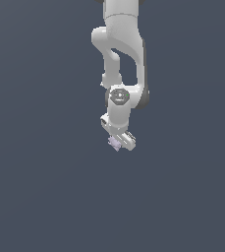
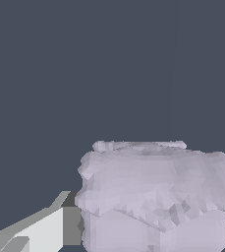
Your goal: Pick up the object and move it to a goal position.
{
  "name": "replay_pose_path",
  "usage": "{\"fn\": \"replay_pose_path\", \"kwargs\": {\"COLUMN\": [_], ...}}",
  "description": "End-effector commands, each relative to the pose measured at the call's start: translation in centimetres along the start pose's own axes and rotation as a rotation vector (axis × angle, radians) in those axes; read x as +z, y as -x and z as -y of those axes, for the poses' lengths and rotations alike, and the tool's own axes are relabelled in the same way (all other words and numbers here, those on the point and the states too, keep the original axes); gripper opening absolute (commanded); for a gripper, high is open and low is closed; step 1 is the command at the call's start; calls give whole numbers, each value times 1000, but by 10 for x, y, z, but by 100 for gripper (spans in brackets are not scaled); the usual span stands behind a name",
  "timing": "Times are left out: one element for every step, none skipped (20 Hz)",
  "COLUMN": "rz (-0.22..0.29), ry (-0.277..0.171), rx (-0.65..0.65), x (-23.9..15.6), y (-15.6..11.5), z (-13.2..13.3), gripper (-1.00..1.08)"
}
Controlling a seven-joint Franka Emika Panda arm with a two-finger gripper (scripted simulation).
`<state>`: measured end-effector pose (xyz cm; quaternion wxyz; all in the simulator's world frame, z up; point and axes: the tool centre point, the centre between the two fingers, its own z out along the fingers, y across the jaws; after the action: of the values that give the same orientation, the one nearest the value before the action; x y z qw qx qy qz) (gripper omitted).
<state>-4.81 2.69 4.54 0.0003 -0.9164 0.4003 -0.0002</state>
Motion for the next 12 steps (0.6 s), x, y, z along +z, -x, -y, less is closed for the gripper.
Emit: {"fn": "replay_pose_path", "kwargs": {"rz": [-1,-1,-1,-1,-1,-1,-1,-1,-1,-1,-1,-1], "ry": [-1,-1,-1,-1,-1,-1,-1,-1,-1,0,0,0], "rx": [0,0,0,0,0,0,0,0,0,1,1,1], "x": [-7,-11,-16,-21,-27,-34,-41,-48,-56,-65,-74,-84], "y": [0,0,0,0,-1,-1,-1,-1,-1,-2,-2,-2], "z": [1,2,3,4,5,6,7,8,9,11,12,14], "gripper": [-100,-100,-100,-100,-100,-100,-100,-100,-100,-100,-100,-100]}}
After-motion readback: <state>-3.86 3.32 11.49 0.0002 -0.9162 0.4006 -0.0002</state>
